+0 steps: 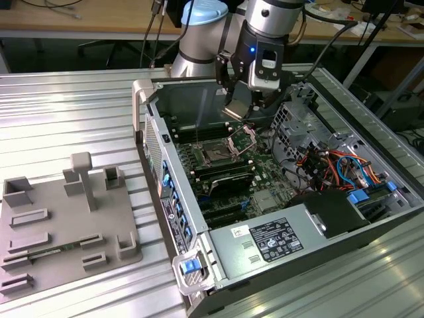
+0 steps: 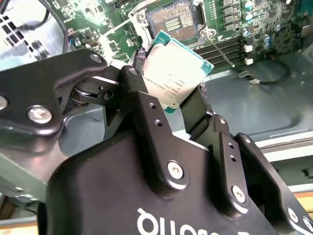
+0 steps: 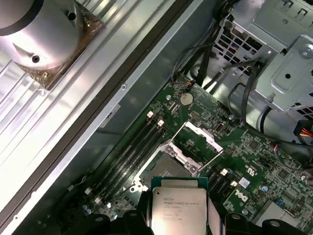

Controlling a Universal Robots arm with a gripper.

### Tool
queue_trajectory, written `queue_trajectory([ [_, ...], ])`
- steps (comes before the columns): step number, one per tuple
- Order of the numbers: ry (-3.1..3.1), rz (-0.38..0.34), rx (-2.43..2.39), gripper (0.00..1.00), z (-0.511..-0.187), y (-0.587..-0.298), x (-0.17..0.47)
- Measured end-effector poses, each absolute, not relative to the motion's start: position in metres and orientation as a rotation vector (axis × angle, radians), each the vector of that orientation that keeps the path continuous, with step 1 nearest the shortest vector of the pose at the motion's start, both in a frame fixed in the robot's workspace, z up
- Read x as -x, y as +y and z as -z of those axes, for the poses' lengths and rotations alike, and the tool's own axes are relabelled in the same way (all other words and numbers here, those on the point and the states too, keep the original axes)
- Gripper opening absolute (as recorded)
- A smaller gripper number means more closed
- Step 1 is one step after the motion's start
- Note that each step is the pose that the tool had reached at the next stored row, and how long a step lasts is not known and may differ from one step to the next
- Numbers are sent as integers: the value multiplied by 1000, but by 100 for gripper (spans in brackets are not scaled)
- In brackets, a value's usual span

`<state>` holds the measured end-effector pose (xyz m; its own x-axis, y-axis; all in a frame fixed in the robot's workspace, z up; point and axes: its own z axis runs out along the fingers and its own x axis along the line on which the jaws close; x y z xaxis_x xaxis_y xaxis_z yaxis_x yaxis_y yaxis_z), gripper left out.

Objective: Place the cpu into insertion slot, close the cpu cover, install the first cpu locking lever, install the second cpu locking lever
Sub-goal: 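Place the cpu into insertion slot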

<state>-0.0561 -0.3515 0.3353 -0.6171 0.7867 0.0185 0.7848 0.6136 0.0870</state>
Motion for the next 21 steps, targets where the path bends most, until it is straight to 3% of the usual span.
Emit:
queue_trajectory([
  [21, 2659, -131, -1612, 55, -331, -352, 56],
])
